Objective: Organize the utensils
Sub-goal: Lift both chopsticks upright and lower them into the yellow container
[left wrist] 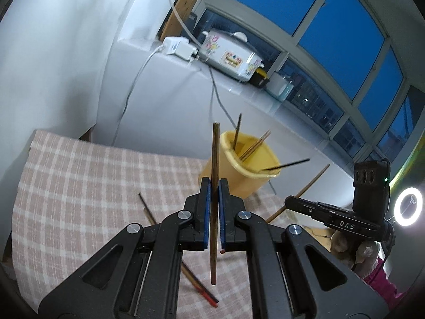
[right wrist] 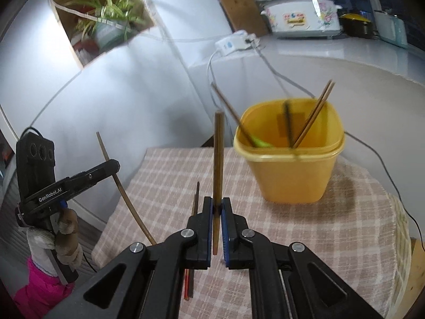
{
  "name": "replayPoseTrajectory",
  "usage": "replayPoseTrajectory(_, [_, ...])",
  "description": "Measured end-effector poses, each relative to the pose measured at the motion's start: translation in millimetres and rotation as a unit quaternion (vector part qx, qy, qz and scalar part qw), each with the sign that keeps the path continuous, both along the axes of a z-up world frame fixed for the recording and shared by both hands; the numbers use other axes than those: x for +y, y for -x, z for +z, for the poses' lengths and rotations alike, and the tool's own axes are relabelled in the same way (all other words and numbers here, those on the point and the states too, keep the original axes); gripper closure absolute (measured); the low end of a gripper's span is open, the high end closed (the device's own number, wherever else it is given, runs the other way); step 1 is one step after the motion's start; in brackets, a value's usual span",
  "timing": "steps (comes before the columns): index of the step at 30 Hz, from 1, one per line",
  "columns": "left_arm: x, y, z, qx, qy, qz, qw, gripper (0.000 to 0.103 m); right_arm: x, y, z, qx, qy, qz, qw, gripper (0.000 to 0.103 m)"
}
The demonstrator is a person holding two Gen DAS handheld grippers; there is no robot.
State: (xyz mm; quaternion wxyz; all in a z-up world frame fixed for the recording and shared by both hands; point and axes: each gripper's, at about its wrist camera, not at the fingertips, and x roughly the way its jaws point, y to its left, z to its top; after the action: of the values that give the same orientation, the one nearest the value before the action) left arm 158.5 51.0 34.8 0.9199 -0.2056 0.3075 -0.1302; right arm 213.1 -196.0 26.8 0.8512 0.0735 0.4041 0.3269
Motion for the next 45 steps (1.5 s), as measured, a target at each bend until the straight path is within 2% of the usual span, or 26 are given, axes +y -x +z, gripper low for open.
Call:
replayPoseTrajectory(11, [-13.2, -27.2, 27.0, -0.038, 0.001, -0.003, 0.9993, 0.100, -47.0, -11.4, 43.9, -0.037, -0.030, -0.042, 0.998, 0.099])
replayPoseTrajectory(26, [-40.0, -78.2, 61.6, -0.078, -0.004, -0.020, 0.9968, 0.100, -107.0, -40.5, 76.5, -0.067, -0.043, -0.106, 0.991, 0.099])
replayPoseTrajectory(36, [-44.8, -108.6, 67.8, -0.091, 0.005, -0.005, 0.9959, 0.100, -109.0, -59.4, 88.8, -0.084, -0.048, -0.112, 0.989, 0.099])
replayPoseTrajectory(45, [-44.8, -131.3, 63.5, -0.095, 0.013, 0.018, 0.9952, 0.100, -110.3, -82.1, 77.2, -0.070, -0.052, -0.124, 0.988, 0.099])
